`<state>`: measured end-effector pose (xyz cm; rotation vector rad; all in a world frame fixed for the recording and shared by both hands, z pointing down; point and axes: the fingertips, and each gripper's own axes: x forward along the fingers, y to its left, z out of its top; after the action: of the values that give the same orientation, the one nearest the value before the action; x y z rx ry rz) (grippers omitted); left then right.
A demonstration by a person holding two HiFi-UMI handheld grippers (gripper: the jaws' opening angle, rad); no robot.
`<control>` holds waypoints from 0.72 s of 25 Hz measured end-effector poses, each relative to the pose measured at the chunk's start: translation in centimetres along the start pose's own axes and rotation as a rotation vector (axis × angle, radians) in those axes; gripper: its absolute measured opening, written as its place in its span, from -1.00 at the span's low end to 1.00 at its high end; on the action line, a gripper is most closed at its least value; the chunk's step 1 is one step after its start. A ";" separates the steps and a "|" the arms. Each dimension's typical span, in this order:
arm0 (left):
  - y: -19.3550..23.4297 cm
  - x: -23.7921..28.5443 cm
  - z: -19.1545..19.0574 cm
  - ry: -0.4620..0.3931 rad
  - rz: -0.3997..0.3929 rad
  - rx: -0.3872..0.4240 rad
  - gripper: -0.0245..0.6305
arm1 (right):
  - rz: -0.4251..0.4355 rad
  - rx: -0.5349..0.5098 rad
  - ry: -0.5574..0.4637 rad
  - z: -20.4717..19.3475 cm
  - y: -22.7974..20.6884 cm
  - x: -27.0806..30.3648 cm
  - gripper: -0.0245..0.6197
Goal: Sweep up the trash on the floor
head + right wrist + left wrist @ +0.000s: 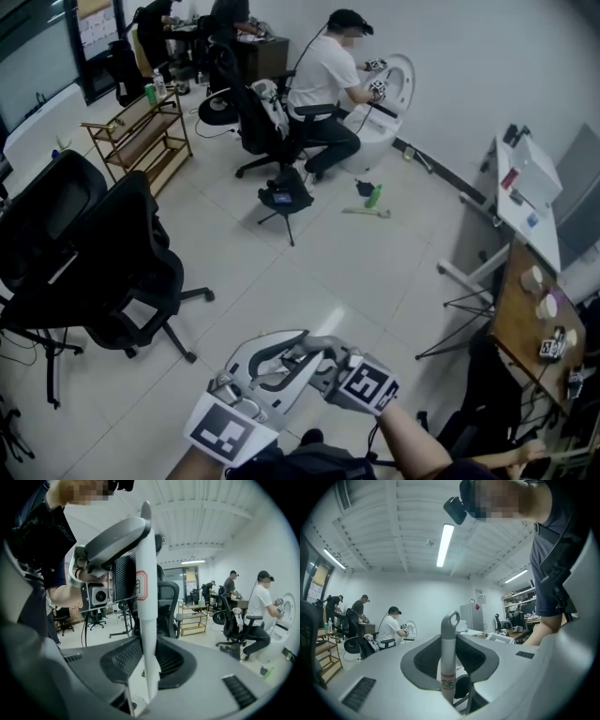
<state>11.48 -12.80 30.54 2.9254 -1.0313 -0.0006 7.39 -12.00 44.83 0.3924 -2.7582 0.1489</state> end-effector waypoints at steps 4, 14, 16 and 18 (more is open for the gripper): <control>1.9 -1.5 2.4 -0.028 0.003 -0.010 -0.63 | -0.002 -0.032 -0.002 3.0 -0.1 0.9 -0.60; 6.6 -3.6 4.4 -0.120 -0.031 0.104 -0.63 | -0.086 -0.061 -0.022 6.8 -2.4 5.7 -0.61; 7.3 -3.5 4.7 -0.135 -0.041 0.144 -0.63 | -0.097 -0.058 -0.039 7.5 -3.0 6.4 -0.61; 8.0 -3.3 5.1 -0.151 -0.048 0.174 -0.63 | -0.105 -0.051 -0.052 8.0 -3.5 7.0 -0.61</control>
<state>3.81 -17.10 25.66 3.1488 -1.0292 -0.1422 -0.48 -18.33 40.00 0.5333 -2.7787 0.0431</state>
